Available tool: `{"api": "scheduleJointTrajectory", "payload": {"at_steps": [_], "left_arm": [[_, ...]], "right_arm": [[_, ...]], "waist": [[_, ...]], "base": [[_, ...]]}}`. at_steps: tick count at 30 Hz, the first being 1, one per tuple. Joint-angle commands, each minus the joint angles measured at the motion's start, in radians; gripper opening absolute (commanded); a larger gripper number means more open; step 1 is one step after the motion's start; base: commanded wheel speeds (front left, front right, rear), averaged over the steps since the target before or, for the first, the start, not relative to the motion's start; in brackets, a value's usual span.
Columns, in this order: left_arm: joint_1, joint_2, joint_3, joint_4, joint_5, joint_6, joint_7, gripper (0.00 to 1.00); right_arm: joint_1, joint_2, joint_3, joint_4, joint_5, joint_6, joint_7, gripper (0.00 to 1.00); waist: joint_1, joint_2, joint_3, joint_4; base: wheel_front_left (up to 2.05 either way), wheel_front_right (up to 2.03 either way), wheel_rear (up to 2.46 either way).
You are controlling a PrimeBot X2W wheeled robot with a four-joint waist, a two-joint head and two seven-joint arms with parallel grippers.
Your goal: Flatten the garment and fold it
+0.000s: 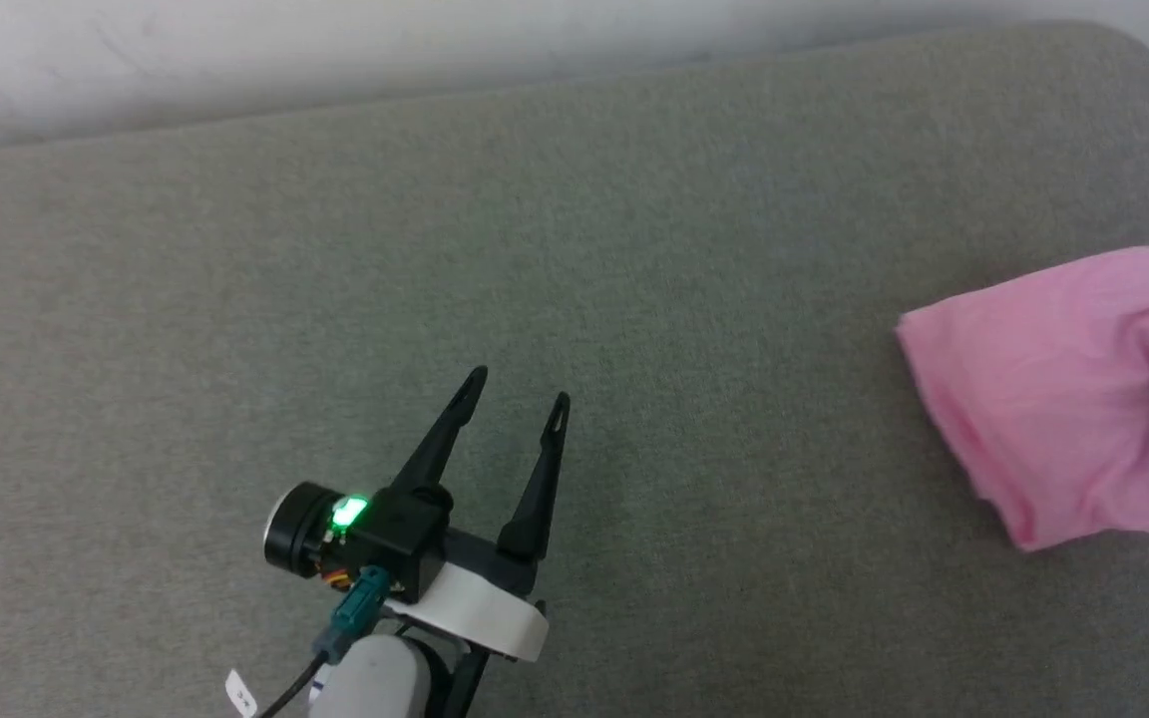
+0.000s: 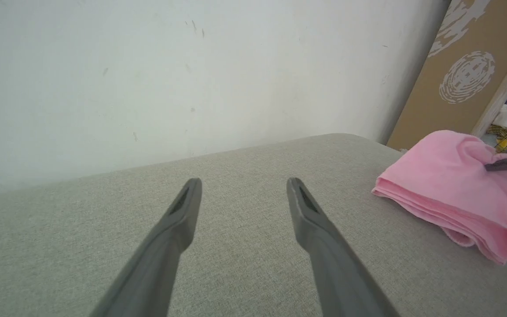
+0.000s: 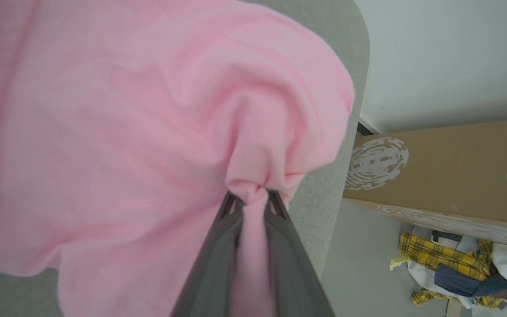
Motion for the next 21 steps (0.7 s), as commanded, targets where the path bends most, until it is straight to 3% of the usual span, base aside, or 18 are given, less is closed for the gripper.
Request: {"api": "scheduleJointTrajectory", "payload": {"at_steps": [1,10,16,21], "left_arm": [[-0.021,-0.001,-0.005,0.001,0.008,-0.009,-0.005,1.00],[-0.086,0.006,-0.012,0.003,0.019,-0.025,-0.005,1.00],[-0.103,0.007,-0.012,0.001,0.021,-0.030,-0.005,1.00],[-0.106,0.006,-0.011,0.005,0.018,-0.030,-0.005,1.00]], "right_arm": [[-0.010,-0.014,-0.018,0.025,0.002,-0.002,-0.024,0.00],[-0.016,-0.059,-0.134,0.260,-0.073,-0.002,-0.201,0.00],[-0.055,-0.041,-0.240,0.371,-0.190,-0.002,-0.285,0.00],[-0.065,-0.006,-0.270,0.433,-0.221,-0.002,-0.291,0.00]], "waist": [[-0.0001,0.0000,0.129,-0.044],[-0.0001,0.0000,0.229,0.011],[-0.0001,0.0000,0.255,0.036],[-0.0001,0.0000,0.243,0.045]], "base": [[0.00,0.00,0.00],[0.00,0.00,0.00],[0.00,0.00,0.00],[0.00,0.00,0.00]]}}
